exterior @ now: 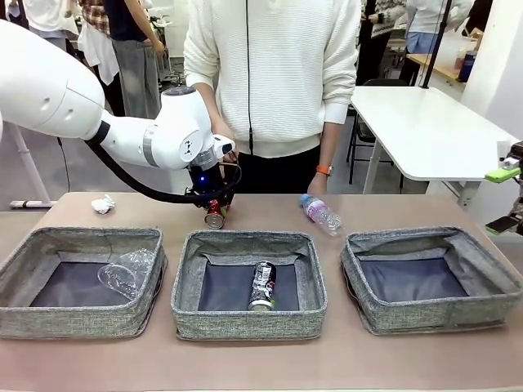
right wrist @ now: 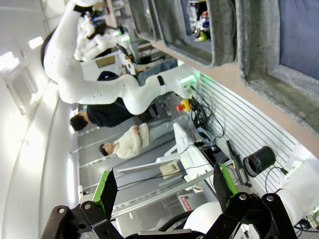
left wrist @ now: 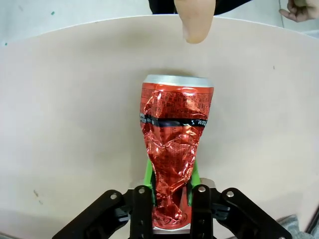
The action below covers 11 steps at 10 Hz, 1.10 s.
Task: Sort the waste into the appropriate baskets.
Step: Pick up the waste item pointed out by the person.
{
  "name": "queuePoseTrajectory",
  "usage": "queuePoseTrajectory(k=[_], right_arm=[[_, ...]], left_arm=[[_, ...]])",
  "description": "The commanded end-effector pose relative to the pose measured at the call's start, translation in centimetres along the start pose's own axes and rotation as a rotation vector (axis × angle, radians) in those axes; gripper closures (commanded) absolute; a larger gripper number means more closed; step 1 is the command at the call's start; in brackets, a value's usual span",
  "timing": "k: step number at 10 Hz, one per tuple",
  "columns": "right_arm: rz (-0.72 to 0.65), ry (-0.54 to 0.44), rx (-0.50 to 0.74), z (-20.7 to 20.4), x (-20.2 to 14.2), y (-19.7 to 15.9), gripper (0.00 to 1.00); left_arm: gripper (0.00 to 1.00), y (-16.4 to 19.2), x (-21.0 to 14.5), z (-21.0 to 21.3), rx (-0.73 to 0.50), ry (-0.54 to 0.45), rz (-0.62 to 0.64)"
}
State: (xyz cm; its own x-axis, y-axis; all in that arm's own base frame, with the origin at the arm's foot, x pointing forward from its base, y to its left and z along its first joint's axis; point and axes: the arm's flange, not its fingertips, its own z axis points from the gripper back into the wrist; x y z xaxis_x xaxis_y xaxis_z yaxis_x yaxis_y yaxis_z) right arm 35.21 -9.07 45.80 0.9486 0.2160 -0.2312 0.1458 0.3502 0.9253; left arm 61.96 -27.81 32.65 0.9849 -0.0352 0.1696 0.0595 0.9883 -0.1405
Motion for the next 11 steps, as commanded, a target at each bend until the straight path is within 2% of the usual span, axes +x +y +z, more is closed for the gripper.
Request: queuePoseTrajectory(k=[1,5,6,7,8,9,10,11], right_arm=[[-0.008,-0.002,0.005,0.1,0.0,0.5,0.00],[-0.008,-0.002,0.005,0.1,0.0,0.5,0.00],[-0.008,-0.002,0.005,0.1,0.0,0.5,0.00],[-0.008,-0.002,0.005,0.1,0.0,0.5,0.00],[-0.008,-0.002,0.005,0.1,0.0,0.5,0.00],[-0.008,-0.002,0.005,0.1,0.0,0.5,0.00],[-0.008,-0.002,0.005,0.1,0.0,0.5,0.00],[-0.008,-0.002,0.005,0.1,0.0,0.5,0.00]], left_arm=[[1.00,0.4,-0.1,-0.2,0.010,0.000,0.003],[1.00,0.6,-0.2,0.1,-0.021,0.016,0.026],[1.00,-0.1,-0.7,1.2,-0.063,0.041,0.013],[1.00,-2.0,-1.7,3.7,-0.140,0.058,-0.028],[1.00,-5.0,-2.6,6.9,-0.142,0.082,0.012],[1.00,-7.6,-4.0,9.9,-0.193,0.111,0.014],[1.00,-9.4,-5.5,13.1,-0.285,0.036,0.032],[1.00,-9.8,-6.7,16.1,-0.320,-0.007,0.159]])
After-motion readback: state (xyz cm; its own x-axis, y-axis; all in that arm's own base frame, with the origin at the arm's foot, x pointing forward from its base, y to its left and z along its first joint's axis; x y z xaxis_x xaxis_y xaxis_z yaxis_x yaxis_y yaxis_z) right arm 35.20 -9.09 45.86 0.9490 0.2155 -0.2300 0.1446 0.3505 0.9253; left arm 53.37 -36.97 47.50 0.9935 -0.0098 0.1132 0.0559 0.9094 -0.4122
